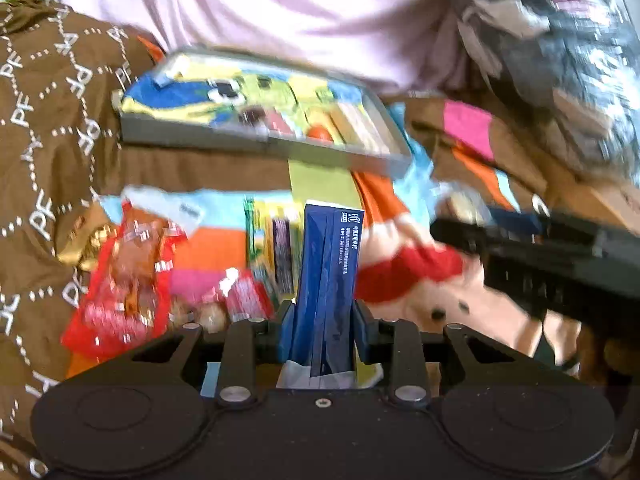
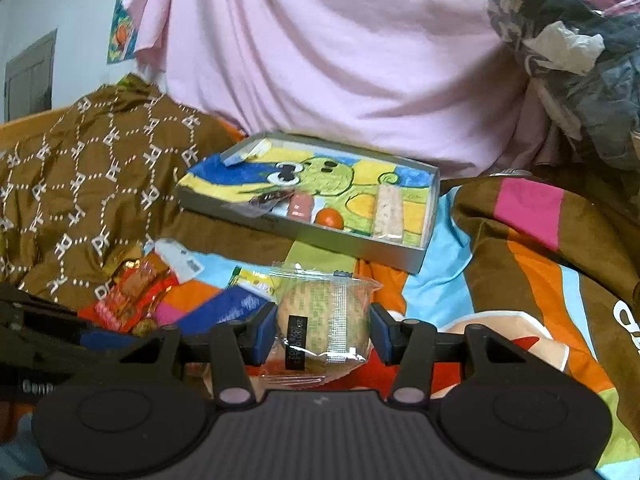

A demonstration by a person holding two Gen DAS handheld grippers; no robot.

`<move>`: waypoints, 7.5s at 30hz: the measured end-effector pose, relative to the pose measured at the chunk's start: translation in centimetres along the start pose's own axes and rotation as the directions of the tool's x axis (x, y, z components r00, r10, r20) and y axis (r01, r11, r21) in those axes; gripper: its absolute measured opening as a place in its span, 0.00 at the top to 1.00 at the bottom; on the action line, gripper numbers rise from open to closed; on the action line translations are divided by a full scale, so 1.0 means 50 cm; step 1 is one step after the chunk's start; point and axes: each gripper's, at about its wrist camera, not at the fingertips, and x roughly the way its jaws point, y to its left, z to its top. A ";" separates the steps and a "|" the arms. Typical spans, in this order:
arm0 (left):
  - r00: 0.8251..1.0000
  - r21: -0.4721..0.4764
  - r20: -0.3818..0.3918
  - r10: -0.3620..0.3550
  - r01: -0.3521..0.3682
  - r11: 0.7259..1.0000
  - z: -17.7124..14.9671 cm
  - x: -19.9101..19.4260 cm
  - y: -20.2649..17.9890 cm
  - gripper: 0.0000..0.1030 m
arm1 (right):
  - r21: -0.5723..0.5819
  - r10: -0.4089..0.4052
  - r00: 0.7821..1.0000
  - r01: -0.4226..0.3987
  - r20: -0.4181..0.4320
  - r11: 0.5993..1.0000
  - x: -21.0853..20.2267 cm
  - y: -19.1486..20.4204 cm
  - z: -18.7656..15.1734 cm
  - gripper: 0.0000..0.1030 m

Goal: Organize snacks
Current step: 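Carry the biscuit pack and blue stick pack into the grey tray and release both, then move both tools back over the remaining snacks, then lower the right tool to the quail-egg pack while the left tool approaches the red spicy-strip pack, then grasp and lift the quail-egg pack with the right tool while the left tool hovers over the red pack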

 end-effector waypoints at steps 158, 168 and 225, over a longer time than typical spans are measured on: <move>0.931 -0.087 0.078 0.356 -0.349 0.933 -0.039 -0.079 0.226 0.01 | -0.103 0.090 0.986 -0.104 -0.138 0.989 0.070 0.228 -0.106 0.00; 0.925 -0.098 0.124 0.358 -0.348 0.933 -0.004 -0.048 0.222 0.01 | -0.094 0.082 0.985 -0.097 -0.155 0.991 0.084 0.224 -0.108 0.00; 0.937 -0.053 0.063 0.344 -0.341 0.939 -0.011 0.028 0.247 0.01 | -0.308 0.534 0.736 -0.667 -0.416 0.679 0.271 0.225 -0.057 0.01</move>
